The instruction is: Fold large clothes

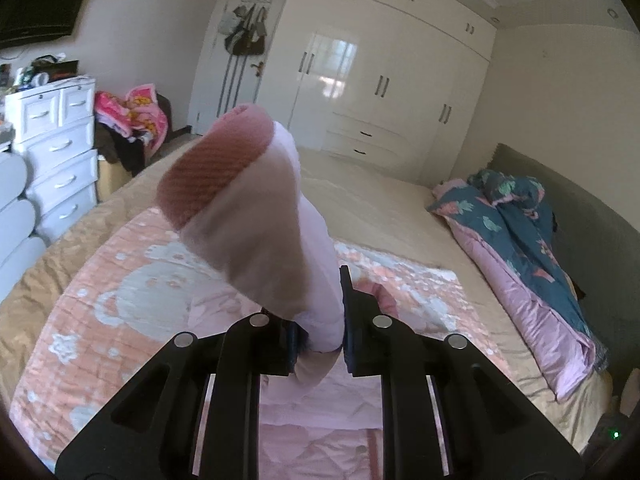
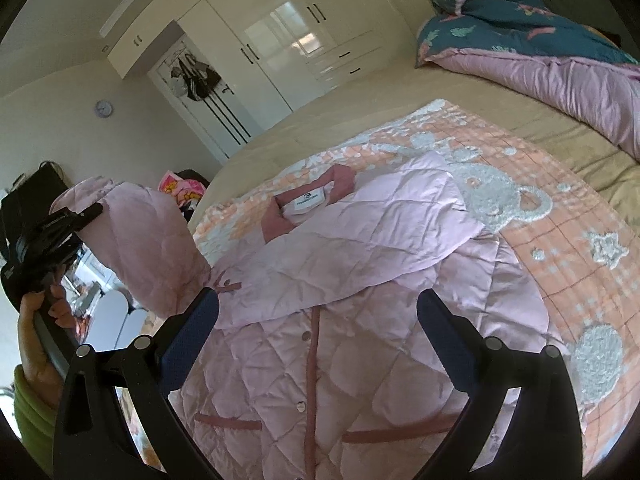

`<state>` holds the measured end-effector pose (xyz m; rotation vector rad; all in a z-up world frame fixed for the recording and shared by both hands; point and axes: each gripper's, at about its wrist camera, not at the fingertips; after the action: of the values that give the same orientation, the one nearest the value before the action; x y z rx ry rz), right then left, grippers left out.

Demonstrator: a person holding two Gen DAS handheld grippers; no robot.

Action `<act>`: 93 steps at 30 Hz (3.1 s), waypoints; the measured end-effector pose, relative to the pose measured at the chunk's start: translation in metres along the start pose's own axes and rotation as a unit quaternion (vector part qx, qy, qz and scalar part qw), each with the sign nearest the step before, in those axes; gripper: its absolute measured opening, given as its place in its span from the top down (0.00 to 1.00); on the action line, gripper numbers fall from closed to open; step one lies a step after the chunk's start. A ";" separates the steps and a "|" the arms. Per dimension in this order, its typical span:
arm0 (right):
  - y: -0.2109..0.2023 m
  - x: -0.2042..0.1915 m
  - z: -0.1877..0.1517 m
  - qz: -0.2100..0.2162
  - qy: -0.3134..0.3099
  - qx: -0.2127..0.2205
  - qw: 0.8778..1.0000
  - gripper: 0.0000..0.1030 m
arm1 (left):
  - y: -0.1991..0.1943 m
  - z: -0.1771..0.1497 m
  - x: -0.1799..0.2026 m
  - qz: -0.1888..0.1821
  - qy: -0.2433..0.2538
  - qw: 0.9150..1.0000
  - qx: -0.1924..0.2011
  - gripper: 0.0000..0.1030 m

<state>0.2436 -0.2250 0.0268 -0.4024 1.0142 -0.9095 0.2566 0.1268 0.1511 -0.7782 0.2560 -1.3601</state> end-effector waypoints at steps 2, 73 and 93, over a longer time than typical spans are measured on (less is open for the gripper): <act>0.000 0.006 0.001 0.001 0.004 0.001 1.000 0.04 | 0.006 -0.001 0.012 -0.002 0.009 1.000 -0.003 0.91; 0.092 0.041 0.013 -0.035 0.057 -0.070 0.995 0.04 | 0.109 -0.064 -0.070 0.015 0.070 0.982 -0.177 0.09; 0.161 0.044 0.008 -0.051 0.077 -0.105 0.990 0.16 | 0.137 -0.071 -0.137 -0.010 0.040 0.983 -0.178 0.09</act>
<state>0.3343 -0.1678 -0.1014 -0.5729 1.2455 -0.9395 0.2902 0.2316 -0.0232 -1.0247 0.5667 -1.3832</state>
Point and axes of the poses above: each gripper's, at about its wrist camera, not at the fingertips, and y roughly the way its jaws point, x to its right, z to its top, and after that the axes turned 13 degrees about -x, right-handed
